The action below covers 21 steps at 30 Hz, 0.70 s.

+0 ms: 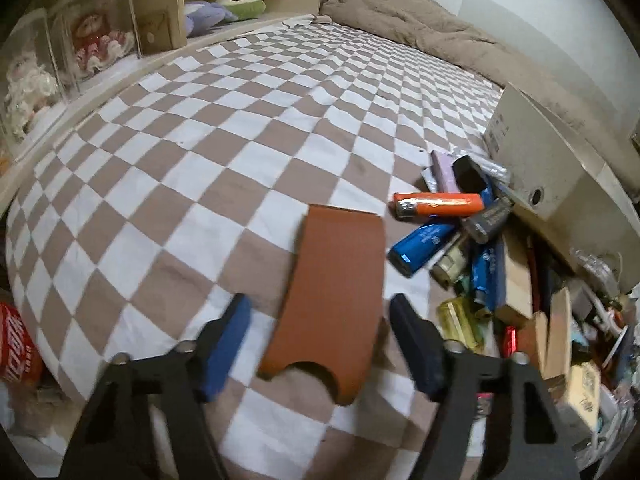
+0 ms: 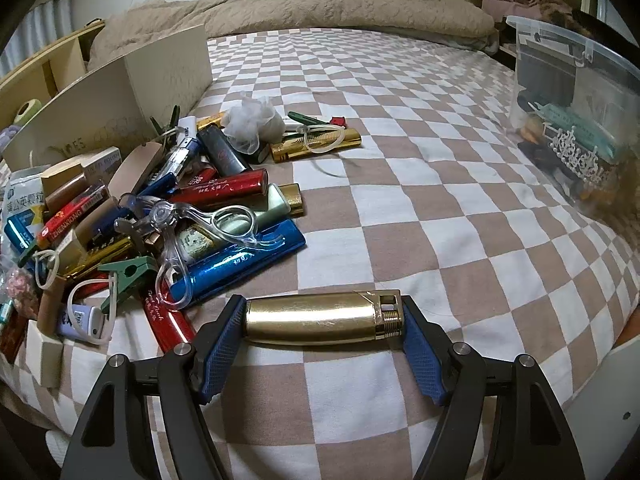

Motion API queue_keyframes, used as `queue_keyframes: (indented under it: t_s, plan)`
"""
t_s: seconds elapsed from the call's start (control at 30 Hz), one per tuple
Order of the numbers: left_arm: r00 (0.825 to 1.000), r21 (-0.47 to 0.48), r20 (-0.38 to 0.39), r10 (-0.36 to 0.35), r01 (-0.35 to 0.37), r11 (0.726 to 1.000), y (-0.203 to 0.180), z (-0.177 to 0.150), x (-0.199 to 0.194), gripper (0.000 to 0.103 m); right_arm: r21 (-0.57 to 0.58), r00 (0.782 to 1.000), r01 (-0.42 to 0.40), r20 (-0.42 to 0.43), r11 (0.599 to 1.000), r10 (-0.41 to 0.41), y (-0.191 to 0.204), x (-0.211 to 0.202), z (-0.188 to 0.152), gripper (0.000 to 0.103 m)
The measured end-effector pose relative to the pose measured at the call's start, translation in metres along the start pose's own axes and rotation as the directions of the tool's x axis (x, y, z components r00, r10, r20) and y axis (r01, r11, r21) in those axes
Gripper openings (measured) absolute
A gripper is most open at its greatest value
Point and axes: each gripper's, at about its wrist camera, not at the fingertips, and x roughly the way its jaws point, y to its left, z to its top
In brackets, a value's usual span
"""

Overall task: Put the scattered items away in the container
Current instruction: 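Lift and carry the leather sleeve and gold cylinder over the white box with both tools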

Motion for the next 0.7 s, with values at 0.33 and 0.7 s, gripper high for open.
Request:
queue_keyframes:
  t_s: [0.33, 0.7]
  plan:
    - [0.999, 0.091, 0.027, 0.048, -0.05, 0.995, -0.008, -0.002, 0.001, 0.053, -0.026, 1.0, 0.022, 0.009, 0.999, -0.022, 0.005, -0.001, -0.001, 0.075]
    - [0.998, 0.082, 0.059, 0.023, -0.027, 0.996, -0.004, -0.003, -0.008, 0.047, -0.027, 0.999, -0.001, 0.05, 1.0, 0.002, 0.013, -0.01, -0.005, 0.075]
